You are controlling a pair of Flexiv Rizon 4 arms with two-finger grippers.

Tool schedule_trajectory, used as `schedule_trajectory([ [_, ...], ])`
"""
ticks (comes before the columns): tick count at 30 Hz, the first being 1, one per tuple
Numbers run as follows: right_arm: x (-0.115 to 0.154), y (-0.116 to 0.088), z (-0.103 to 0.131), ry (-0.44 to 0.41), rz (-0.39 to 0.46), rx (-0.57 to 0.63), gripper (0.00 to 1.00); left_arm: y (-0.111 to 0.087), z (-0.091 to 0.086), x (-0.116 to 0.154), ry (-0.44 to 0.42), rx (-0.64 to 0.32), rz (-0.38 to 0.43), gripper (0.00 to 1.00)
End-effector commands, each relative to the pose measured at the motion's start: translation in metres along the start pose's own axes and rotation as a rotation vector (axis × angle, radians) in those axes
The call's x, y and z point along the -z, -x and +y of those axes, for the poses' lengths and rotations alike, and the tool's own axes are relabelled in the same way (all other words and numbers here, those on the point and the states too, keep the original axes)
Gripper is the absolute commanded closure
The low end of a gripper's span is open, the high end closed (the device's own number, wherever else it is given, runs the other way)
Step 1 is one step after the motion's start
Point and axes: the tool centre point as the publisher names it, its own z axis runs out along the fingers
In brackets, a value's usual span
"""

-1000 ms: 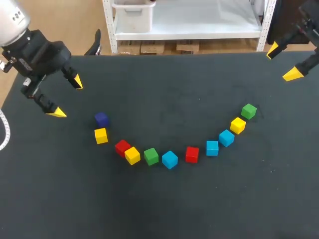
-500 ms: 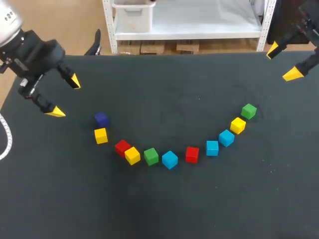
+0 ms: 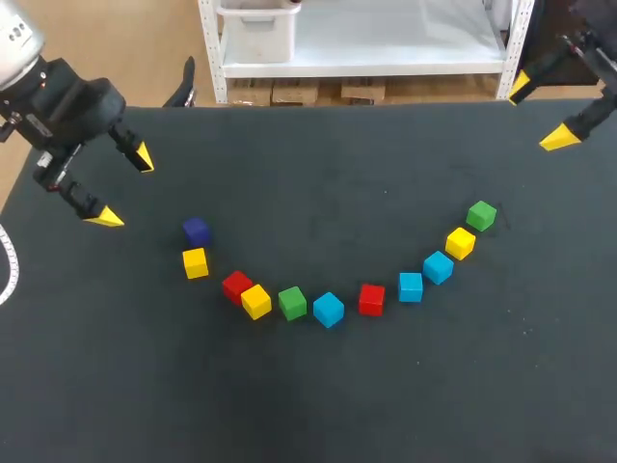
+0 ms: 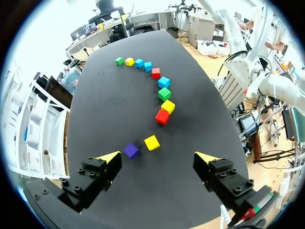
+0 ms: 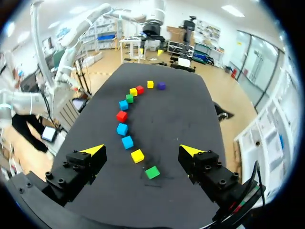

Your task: Place the blue cubes, place green cubes on the blue cubes, place the yellow cubes on the green cubes, then place the red cubes on the yellow cubes, and place purple cube on the red cubes.

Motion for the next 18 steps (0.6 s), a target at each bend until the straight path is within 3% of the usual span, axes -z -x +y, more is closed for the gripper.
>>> schedule_trajectory([
  [1,-0.013,0.013,0.014,0.004,-0.022,0.067,0.00,0.000,0.001,0.000,-0.002,-0.001,0.002,0.00],
  [6,-0.033,0.024,0.025,0.132,0.014,0.200,0.00,0.000,0.001,0.000,-0.002,-0.001,0.002,0.00],
  [9,-0.046,0.026,0.032,0.189,0.082,0.253,0.00,0.000,0.001,0.000,-0.002,-0.001,0.002,0.00],
  [13,-0.060,0.024,0.035,0.103,0.155,0.156,0.00,0.000,0.001,0.000,-0.002,-0.001,0.002,0.00],
  [18,-0.084,0.025,0.044,-0.026,0.163,-0.001,0.00,0.000,0.001,0.000,-0.002,-0.001,0.002,0.00],
])
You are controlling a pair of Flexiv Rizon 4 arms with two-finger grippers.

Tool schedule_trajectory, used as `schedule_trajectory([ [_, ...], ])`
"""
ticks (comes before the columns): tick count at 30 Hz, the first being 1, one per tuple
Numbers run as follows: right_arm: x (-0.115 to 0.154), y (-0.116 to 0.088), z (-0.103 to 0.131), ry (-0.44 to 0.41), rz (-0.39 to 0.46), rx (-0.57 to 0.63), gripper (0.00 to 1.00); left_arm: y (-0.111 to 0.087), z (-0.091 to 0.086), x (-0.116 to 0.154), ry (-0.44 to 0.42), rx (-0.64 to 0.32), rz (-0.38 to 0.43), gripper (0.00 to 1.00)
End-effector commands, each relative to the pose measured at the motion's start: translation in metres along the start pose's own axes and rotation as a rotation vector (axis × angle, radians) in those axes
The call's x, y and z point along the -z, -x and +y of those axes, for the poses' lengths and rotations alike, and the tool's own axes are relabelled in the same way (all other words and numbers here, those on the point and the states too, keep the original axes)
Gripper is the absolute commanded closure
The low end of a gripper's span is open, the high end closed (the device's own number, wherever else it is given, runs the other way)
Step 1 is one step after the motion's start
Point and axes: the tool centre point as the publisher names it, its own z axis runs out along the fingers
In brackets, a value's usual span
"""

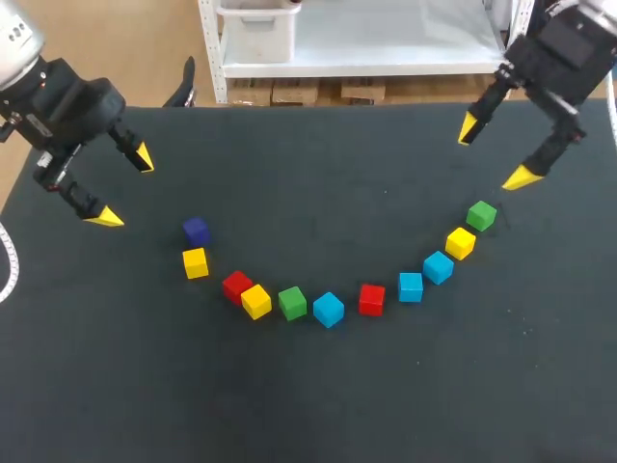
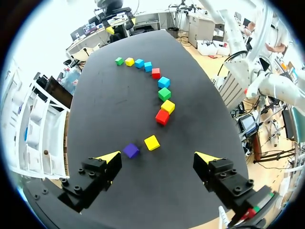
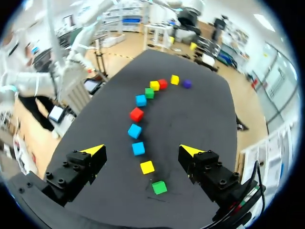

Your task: Place the blue cubes, place green cubes on the blue cubes, place the yellow cubes on the green cubes, then place the red cubes on the yellow cubes, and place purple cube on the red cubes.

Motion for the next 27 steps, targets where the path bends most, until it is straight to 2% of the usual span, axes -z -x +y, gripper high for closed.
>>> schedule_trajectory([
  [1,-0.027,0.005,0.016,-0.152,0.037,-0.145,0.00,0.000,0.001,0.000,-0.002,-0.001,0.003,0.00],
  [5,-0.046,0.008,0.019,-0.221,0.019,-0.238,0.00,0.000,0.001,0.000,-0.002,-0.001,0.003,0.00],
  [11,-0.074,0.007,0.022,-0.312,0.070,-0.374,0.00,0.000,0.001,0.000,-0.002,-0.001,0.003,0.00],
  [14,-0.085,0.007,0.023,-0.333,0.077,-0.405,0.00,0.000,0.001,0.000,-0.002,-0.001,0.003,0.00],
  [20,-0.099,0.008,0.027,-0.346,0.078,-0.424,0.00,0.000,0.001,0.000,-0.002,-0.001,0.003,0.00],
  [27,-0.114,0.005,0.034,-0.306,0.091,-0.435,0.00,0.000,0.001,0.000,-0.002,-0.001,0.003,0.00],
])
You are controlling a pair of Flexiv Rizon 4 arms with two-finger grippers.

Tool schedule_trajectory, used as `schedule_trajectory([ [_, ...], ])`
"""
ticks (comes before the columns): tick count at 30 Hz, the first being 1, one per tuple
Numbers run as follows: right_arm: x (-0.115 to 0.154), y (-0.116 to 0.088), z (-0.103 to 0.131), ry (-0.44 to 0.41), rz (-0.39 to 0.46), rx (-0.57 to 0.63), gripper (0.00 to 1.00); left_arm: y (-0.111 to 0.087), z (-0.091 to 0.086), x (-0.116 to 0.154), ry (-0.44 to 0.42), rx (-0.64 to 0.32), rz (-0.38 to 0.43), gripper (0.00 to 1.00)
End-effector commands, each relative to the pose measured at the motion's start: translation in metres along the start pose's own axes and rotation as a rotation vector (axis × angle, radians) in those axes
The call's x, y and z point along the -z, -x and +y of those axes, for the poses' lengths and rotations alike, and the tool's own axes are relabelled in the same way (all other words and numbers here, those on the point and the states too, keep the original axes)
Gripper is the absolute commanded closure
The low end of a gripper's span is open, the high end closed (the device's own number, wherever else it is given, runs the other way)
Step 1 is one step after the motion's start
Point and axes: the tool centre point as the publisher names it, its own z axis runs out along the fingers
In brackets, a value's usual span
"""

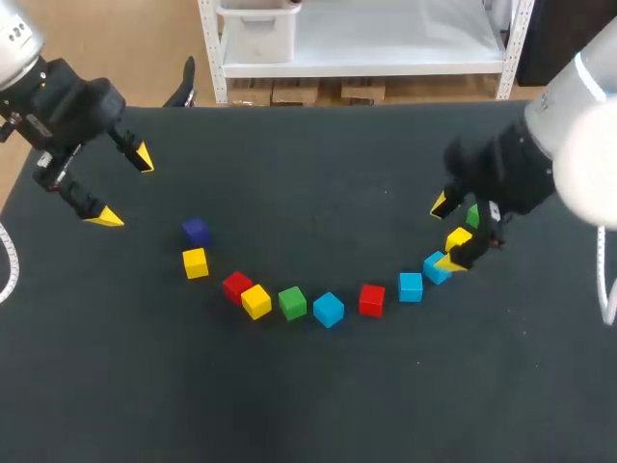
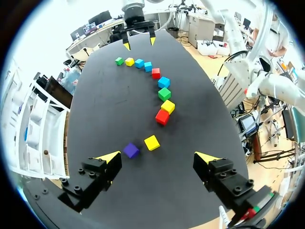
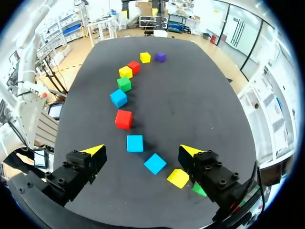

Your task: Place the blue cubes, place green cubes on the blue cubes, place the yellow cubes on the green cubes, then place the red cubes on the yellow cubes, and place purple cube on the red cubes.

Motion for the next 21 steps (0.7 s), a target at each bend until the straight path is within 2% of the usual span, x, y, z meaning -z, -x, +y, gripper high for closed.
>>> schedule_trajectory([
  [1,-0.007,-0.003,0.006,-0.045,0.010,-0.011,0.00,0.000,0.001,0.000,-0.002,-0.001,0.003,0.00],
  [10,-0.033,-0.009,0.021,0.009,0.040,-0.008,0.00,0.000,0.001,0.000,-0.002,-0.001,0.003,0.00],
  [21,-0.069,-0.011,0.023,0.049,0.066,-0.004,0.00,0.000,0.001,0.000,-0.002,-0.001,0.003,0.00],
])
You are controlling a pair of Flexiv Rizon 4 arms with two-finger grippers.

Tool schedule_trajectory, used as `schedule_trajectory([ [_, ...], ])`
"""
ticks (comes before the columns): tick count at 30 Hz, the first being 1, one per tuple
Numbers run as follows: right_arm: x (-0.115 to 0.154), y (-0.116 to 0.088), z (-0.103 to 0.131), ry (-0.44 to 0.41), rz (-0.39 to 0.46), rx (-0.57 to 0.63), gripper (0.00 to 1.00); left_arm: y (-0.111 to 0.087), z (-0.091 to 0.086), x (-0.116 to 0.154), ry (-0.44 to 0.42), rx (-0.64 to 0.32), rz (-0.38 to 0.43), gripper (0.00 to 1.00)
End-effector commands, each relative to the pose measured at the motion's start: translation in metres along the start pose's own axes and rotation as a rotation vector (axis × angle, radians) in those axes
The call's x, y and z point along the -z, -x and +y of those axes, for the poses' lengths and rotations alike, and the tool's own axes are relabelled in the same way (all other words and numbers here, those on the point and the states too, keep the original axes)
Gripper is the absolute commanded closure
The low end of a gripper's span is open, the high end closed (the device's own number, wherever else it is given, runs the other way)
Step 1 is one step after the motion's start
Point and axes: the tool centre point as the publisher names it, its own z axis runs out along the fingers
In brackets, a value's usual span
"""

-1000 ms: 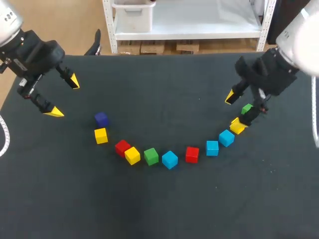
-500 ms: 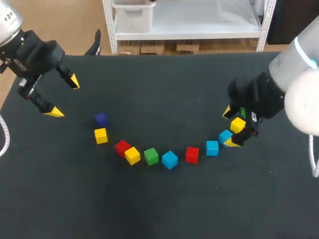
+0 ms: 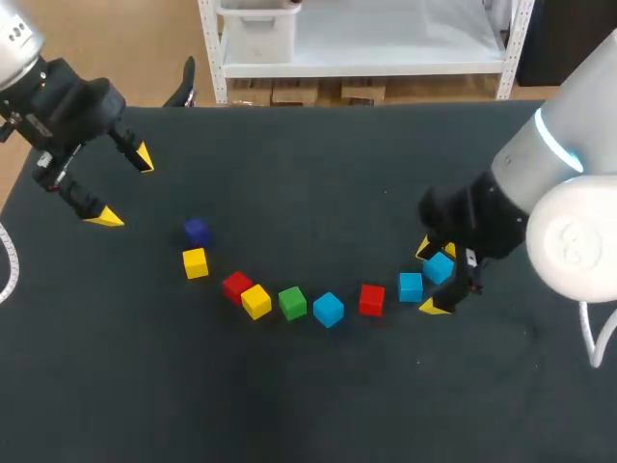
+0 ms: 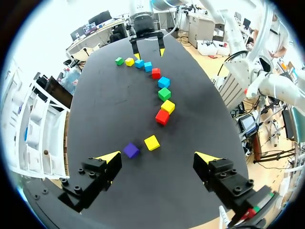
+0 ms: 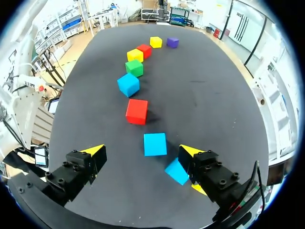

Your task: Place the blue cubes, place green cubes on the blue cubes, place the yellow cubes on the green cubes, then place the red cubes on the yellow cubes, and place purple cube on the red cubes.

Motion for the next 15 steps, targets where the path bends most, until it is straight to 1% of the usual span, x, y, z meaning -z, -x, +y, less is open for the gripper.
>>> schedule_trajectory([
  [1,-0.0166,0.0036,-0.0080,0.011,0.010,-0.005,0.00,-0.0001,0.0007,0.0003,-0.002,-0.001,0.003,0.00],
  [7,-0.0245,0.0023,-0.0116,0.014,0.017,-0.012,0.00,-0.0001,0.0007,0.0003,-0.002,-0.001,0.003,0.00],
  [15,-0.0262,-0.0041,-0.0147,0.011,0.026,-0.028,0.00,-0.0001,0.0007,0.0003,-0.002,-0.001,0.003,0.00],
])
